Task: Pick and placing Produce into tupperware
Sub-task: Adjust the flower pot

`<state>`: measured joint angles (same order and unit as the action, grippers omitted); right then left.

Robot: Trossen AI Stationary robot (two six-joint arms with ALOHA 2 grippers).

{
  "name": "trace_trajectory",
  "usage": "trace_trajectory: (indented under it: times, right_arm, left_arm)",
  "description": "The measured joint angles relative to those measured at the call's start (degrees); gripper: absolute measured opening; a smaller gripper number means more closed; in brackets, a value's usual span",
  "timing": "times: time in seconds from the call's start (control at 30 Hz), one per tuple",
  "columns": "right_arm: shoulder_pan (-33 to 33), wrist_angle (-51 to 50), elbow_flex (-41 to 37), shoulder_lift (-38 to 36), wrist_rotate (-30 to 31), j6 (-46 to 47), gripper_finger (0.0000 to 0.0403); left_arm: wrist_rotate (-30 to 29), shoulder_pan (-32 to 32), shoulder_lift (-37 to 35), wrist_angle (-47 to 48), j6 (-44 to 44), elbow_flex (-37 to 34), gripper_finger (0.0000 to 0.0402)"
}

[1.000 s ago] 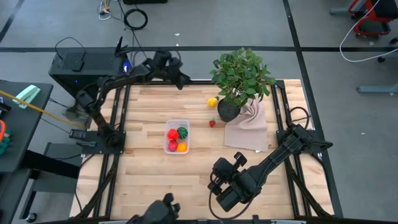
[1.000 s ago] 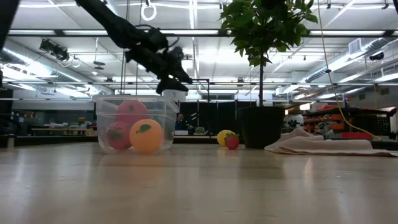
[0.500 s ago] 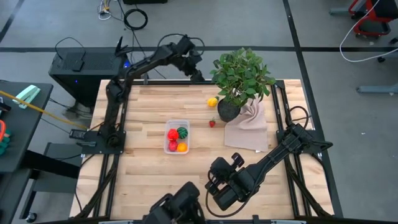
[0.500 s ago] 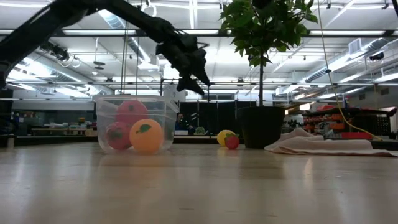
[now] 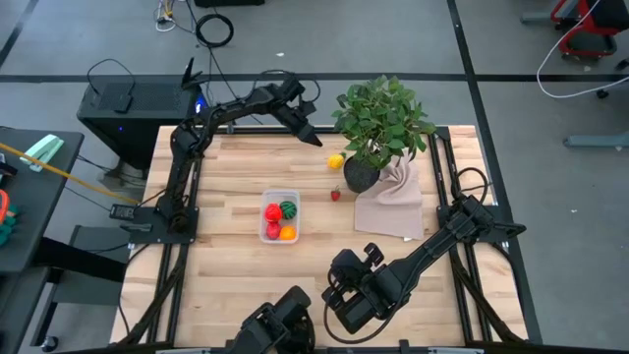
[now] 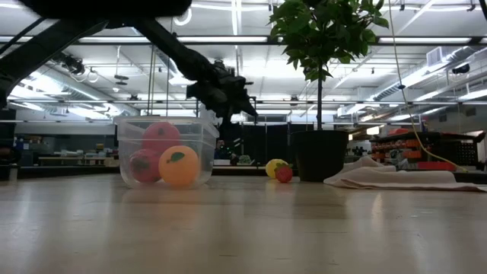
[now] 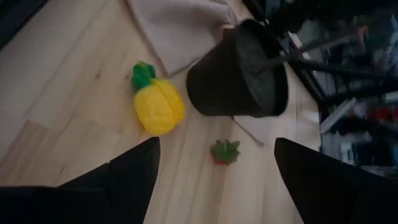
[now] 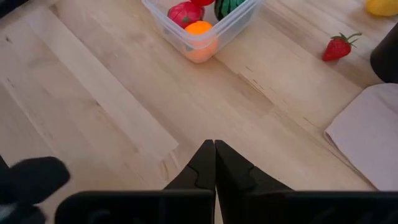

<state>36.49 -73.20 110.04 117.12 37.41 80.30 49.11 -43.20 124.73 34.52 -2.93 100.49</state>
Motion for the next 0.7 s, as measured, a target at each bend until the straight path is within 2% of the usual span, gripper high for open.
trace_trajectory:
  times: [0.1,0.2,0.27,0.53,0.7]
  right_arm:
    - [0.0,0.4,0.0,0.0,0.0,0.8,0.0007]
    - [0.0,0.9,0.0,0.0,0.0,0.8,0.0007]
    - [0.0,1.1,0.0,0.0,0.0,0.8,0.0007]
    - [-0.4,1.2,0.0,0.0,-0.1,0.7,0.0007]
    - [-0.9,1.1,0.0,0.0,0.0,0.7,0.0007]
  left_arm:
    - [-2.2,0.1,0.0,-5.4,-5.6,-2.1,0.0325]
    - [-6.3,0.0,0.1,-6.7,-9.9,-2.5,0.0325]
    - [-6.4,0.0,0.2,-8.2,-10.7,-2.5,0.0325]
    - [0.5,1.1,1.7,-9.1,-8.8,-2.5,0.0308]
    - [1.5,3.3,2.9,-10.4,-9.5,-2.5,0.0305]
